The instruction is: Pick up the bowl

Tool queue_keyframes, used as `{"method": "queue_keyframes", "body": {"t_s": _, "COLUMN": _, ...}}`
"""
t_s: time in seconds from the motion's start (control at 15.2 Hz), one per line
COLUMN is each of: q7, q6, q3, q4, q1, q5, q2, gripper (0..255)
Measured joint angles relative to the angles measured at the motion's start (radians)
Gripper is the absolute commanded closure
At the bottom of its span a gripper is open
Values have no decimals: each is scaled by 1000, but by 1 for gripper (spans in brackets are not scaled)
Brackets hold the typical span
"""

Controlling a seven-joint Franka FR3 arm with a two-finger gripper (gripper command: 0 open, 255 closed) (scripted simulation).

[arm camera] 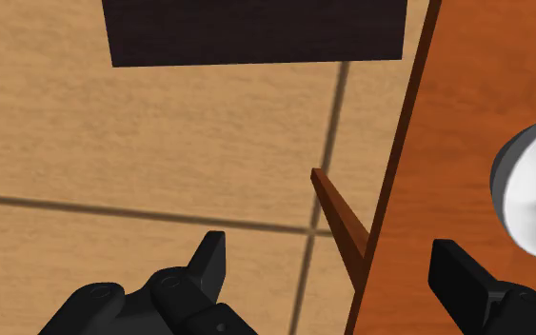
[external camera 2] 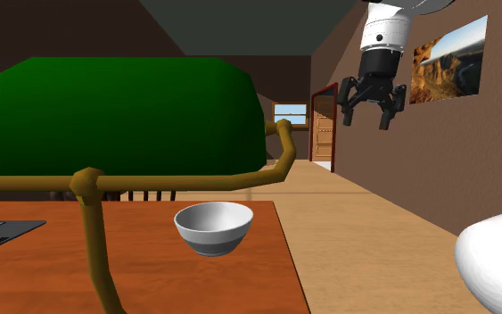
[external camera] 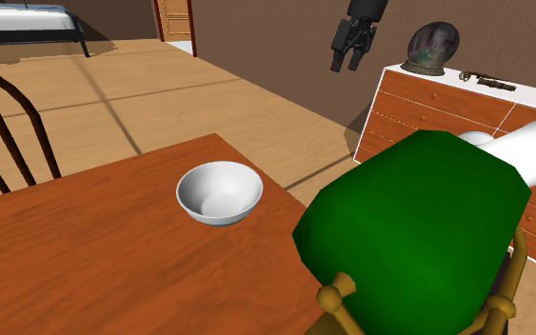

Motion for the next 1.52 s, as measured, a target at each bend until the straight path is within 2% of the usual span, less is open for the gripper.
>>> {"method": "queue_keyframes", "body": {"t_s": 0.2, "q7": 16, "q6": 29, "q3": 13, "q4": -39, "q1": 7, "q5": 21, "q2": -13, "gripper": 0}}
{"method": "queue_keyframes", "body": {"t_s": 0.66, "q7": 97, "q6": 213, "q3": 93, "q4": -191, "q1": 58, "q5": 145, "q2": -8, "gripper": 0}}
{"method": "queue_keyframes", "body": {"t_s": 1.25, "q7": 175, "q6": 513, "q3": 215, "q4": -322, "q1": 150, "q5": 328, "q2": 102, "gripper": 0}}
{"method": "queue_keyframes", "body": {"t_s": 1.52, "q7": 193, "q6": 670, "q3": 274, "q4": -332, "q1": 194, "q5": 414, "q2": 216, "gripper": 0}}
